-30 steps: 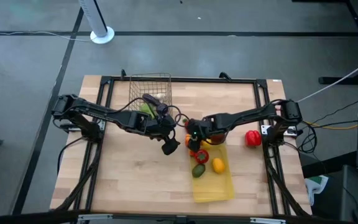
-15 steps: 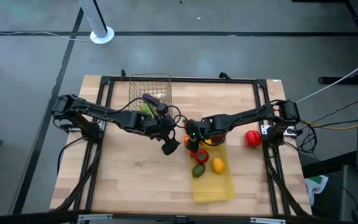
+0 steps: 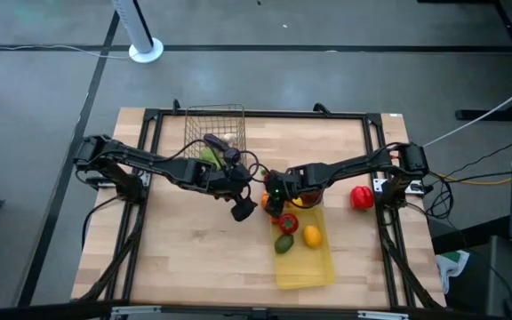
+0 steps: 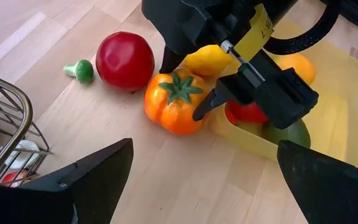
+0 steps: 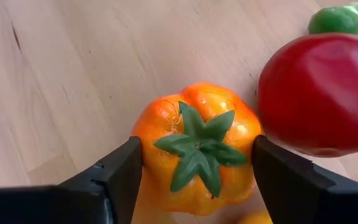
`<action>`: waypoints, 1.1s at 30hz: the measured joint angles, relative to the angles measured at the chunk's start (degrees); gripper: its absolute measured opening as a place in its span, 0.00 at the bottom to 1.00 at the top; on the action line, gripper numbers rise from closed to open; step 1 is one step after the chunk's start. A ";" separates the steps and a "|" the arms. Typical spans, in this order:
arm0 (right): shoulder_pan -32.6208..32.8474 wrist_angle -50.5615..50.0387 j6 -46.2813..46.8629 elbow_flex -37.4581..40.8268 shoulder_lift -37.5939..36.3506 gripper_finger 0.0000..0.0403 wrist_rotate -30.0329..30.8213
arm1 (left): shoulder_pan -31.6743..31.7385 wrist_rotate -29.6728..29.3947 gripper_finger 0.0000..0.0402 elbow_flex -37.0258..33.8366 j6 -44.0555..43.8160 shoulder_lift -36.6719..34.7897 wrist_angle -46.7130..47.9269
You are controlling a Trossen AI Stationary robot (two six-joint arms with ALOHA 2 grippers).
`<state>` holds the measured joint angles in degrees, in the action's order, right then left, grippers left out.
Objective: Sort produce into baskets
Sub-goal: Put the orange tomato into the yellow bin
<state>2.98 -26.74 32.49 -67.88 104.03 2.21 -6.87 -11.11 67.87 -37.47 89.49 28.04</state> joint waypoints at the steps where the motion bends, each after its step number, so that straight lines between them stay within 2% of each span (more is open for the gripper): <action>1: 0.00 0.00 0.00 0.00 0.00 0.66 -0.07 | 0.00 0.01 0.98 0.00 0.00 -0.07 0.12; 10: 0.00 -0.89 0.00 -1.16 -0.13 0.67 -0.39 | -0.02 -0.02 0.98 0.01 -0.04 -4.86 6.72; 21: 0.00 -1.44 -1.86 -6.29 0.02 0.67 -0.58 | -0.31 -1.18 0.98 0.01 -0.03 -12.83 12.54; 33: 0.91 -16.80 -4.96 -17.22 -0.28 0.67 -5.46 | -0.33 -1.65 0.98 0.05 0.24 -14.19 13.59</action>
<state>3.90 -43.54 27.53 -85.09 103.74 -3.25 -7.20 -12.76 67.92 -37.23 75.31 41.64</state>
